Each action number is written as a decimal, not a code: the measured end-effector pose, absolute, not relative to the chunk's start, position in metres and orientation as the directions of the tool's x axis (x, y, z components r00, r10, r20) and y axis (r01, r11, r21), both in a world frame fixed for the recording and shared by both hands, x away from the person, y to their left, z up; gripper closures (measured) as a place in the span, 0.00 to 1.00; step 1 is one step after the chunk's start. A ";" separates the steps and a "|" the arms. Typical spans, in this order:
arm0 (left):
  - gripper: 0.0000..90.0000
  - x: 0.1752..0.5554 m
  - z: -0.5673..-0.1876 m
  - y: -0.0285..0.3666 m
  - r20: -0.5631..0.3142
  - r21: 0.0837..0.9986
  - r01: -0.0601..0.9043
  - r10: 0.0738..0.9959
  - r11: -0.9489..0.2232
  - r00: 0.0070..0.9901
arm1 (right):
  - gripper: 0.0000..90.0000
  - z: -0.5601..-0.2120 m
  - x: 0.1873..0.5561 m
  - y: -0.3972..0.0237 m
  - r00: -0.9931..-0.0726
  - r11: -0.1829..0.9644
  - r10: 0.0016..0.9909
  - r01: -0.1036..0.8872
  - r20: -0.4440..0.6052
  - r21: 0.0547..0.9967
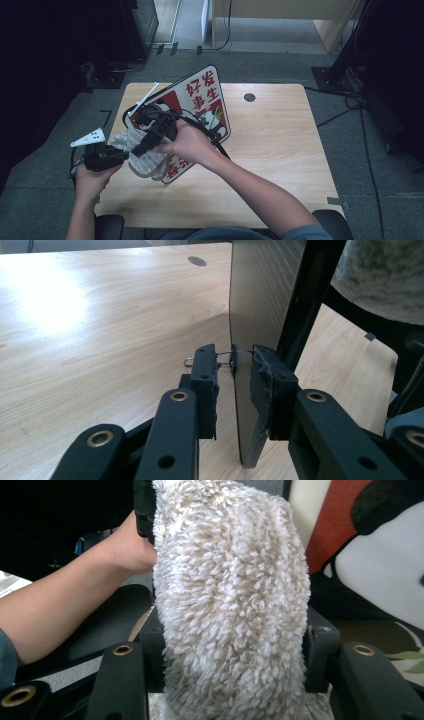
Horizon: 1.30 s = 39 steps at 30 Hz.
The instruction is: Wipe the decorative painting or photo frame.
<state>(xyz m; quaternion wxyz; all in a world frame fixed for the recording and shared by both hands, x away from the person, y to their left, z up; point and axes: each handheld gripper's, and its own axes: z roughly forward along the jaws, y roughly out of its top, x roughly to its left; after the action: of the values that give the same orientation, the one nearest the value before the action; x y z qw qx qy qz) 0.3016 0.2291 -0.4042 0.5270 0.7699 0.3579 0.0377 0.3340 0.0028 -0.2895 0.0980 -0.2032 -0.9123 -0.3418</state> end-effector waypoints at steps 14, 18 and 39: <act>0.81 0.302 -0.405 0.227 -0.324 0.840 0.511 0.589 -0.181 0.741 | 0.51 -0.271 0.336 0.004 -0.907 0.679 0.297 0.420 0.298 0.602; 0.81 0.302 -0.405 0.226 -0.325 0.842 0.510 0.588 -0.177 0.740 | 0.51 -0.264 0.337 0.009 -0.912 0.680 0.294 0.410 0.287 0.608; 0.76 0.298 -0.396 0.233 -0.308 0.844 0.501 0.590 -0.193 0.746 | 0.51 -0.204 0.348 -0.004 -0.931 0.643 0.306 0.355 0.197 0.679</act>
<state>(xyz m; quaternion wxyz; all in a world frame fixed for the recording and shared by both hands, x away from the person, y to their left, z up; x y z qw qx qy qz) 0.2980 0.2331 -0.3962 0.5277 0.7711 0.3538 0.0421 0.3481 -0.0036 -0.2043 0.0322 -0.1824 -0.9057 -0.3814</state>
